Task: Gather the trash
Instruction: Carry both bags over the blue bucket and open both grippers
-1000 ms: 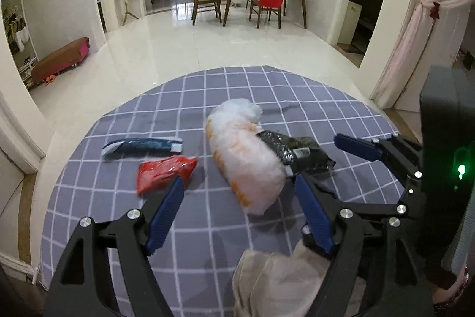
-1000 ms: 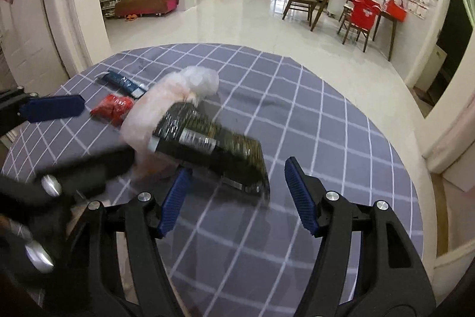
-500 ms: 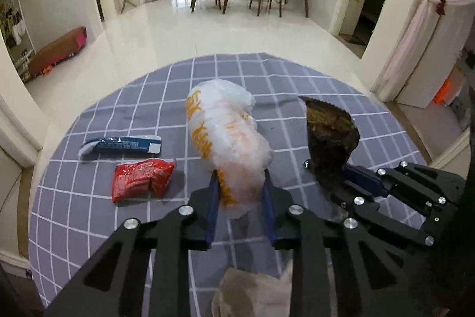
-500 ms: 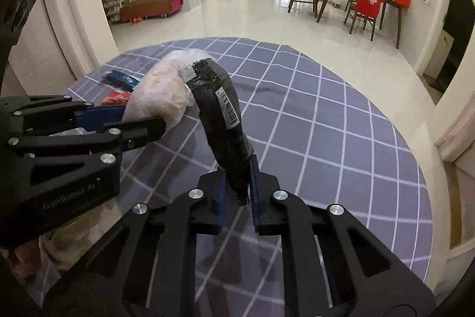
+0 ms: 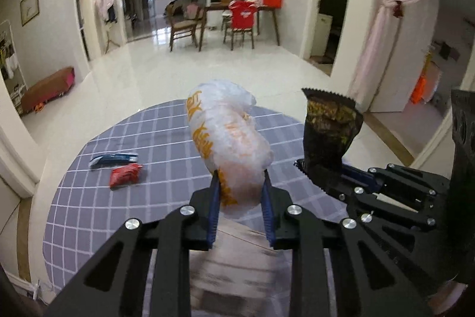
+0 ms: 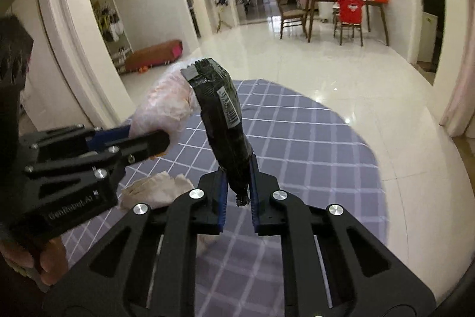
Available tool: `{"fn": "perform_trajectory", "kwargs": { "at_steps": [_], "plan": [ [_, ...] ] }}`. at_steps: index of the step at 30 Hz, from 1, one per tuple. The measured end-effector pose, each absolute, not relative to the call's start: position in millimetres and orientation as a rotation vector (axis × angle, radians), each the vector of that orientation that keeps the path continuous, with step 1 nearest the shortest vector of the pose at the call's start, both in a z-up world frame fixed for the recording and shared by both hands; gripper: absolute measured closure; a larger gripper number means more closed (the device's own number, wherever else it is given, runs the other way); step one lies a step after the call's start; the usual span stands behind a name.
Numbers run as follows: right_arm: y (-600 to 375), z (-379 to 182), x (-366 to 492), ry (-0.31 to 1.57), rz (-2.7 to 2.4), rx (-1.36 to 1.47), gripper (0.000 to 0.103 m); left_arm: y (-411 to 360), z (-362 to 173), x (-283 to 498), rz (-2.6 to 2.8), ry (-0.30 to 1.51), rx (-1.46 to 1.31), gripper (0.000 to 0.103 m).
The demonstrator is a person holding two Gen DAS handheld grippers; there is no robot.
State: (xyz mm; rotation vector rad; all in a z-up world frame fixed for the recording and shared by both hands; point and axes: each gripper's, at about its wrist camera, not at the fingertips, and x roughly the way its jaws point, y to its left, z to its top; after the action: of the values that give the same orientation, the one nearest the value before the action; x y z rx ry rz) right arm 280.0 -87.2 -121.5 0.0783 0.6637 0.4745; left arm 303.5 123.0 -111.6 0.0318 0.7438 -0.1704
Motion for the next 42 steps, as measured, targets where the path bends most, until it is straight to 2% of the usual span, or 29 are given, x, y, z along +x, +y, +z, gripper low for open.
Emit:
{"fn": "perform_trajectory", "kwargs": {
  "at_steps": [10,23,37,42],
  "plan": [
    [-218.8,-117.0,175.8,0.59,0.335,0.235,0.09,11.7,-114.4,231.8,-0.323,0.736,0.097,0.079],
    [-361.8,-185.5,89.5,0.631,0.109,0.394,0.09,-140.5,-175.9,186.6,-0.523,0.827,0.224,0.079],
    [-395.5,-257.6,97.6,0.74,0.043,0.455,0.09,-187.4,-251.8,207.8,-0.521,0.96,0.3,0.079],
    [-401.3,-289.3,112.7,0.78,0.024,0.484,0.084,-193.5,-271.9,218.9,-0.515,1.004,0.307,0.079]
  ]
}}
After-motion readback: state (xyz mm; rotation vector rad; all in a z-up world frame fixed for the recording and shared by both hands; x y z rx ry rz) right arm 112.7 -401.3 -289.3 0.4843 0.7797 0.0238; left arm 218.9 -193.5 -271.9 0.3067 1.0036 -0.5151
